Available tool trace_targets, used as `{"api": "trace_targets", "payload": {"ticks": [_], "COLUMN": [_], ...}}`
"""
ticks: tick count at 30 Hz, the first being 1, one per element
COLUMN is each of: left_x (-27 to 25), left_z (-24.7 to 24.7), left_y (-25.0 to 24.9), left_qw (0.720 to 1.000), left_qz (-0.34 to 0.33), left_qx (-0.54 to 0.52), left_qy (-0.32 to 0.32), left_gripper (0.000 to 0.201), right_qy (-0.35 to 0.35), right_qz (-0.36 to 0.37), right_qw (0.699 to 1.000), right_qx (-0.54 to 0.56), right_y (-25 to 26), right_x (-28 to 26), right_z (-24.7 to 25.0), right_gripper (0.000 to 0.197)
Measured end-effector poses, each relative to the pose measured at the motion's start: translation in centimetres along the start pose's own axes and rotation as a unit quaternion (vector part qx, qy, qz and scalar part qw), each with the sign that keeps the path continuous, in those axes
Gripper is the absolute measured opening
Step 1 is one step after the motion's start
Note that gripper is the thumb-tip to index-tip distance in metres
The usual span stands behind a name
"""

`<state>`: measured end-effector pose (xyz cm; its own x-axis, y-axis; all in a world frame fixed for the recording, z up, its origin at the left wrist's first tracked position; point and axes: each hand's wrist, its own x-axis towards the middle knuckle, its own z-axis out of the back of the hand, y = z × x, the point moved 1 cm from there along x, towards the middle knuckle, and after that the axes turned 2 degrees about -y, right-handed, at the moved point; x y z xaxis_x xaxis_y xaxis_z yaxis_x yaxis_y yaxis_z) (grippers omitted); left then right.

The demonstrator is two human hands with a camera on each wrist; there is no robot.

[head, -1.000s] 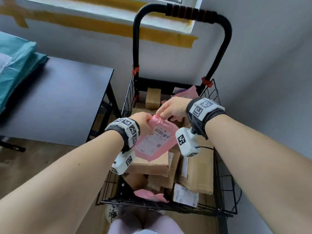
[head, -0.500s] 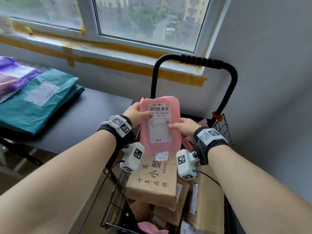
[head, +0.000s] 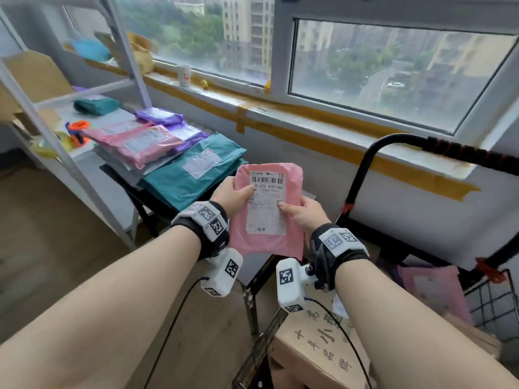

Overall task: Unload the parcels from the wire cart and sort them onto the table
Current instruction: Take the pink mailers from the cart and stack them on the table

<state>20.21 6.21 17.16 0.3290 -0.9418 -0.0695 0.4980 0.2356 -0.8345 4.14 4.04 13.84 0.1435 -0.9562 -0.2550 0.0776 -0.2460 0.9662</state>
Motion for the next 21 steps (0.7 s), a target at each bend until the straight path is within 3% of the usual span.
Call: {"api": "trace_targets", "payload": {"ticks": [7, 11, 17, 21], "left_x": [5.5, 9.5, 15.8, 19.1], "left_z": [7.5, 13.1, 22.4, 26.0], "left_y": [4.2, 7.6, 12.3, 14.3], "left_qw": [0.998, 0.998, 0.993, 0.986], "left_qz": [0.007, 0.009, 0.044, 0.050], "left_qx": [-0.051, -0.052, -0.082, -0.117], "left_qy": [-0.021, -0.025, -0.077, -0.108], "left_gripper": [0.035, 0.043, 0.053, 0.059], "right_qy": [-0.015, -0.028, 0.008, 0.066], "right_qz": [0.027, 0.006, -0.023, -0.071], "right_qw": [1.000, 1.000, 1.000, 0.995], "right_qx": [0.008, 0.012, 0.018, -0.035], "right_y": [2.7, 3.5, 4.8, 5.6], "right_x": [3.1, 5.9, 9.8, 11.0], "right_z": [-9.2, -16.2, -27.4, -31.5], "right_gripper": [0.024, 0.023, 0.022, 0.015]}}
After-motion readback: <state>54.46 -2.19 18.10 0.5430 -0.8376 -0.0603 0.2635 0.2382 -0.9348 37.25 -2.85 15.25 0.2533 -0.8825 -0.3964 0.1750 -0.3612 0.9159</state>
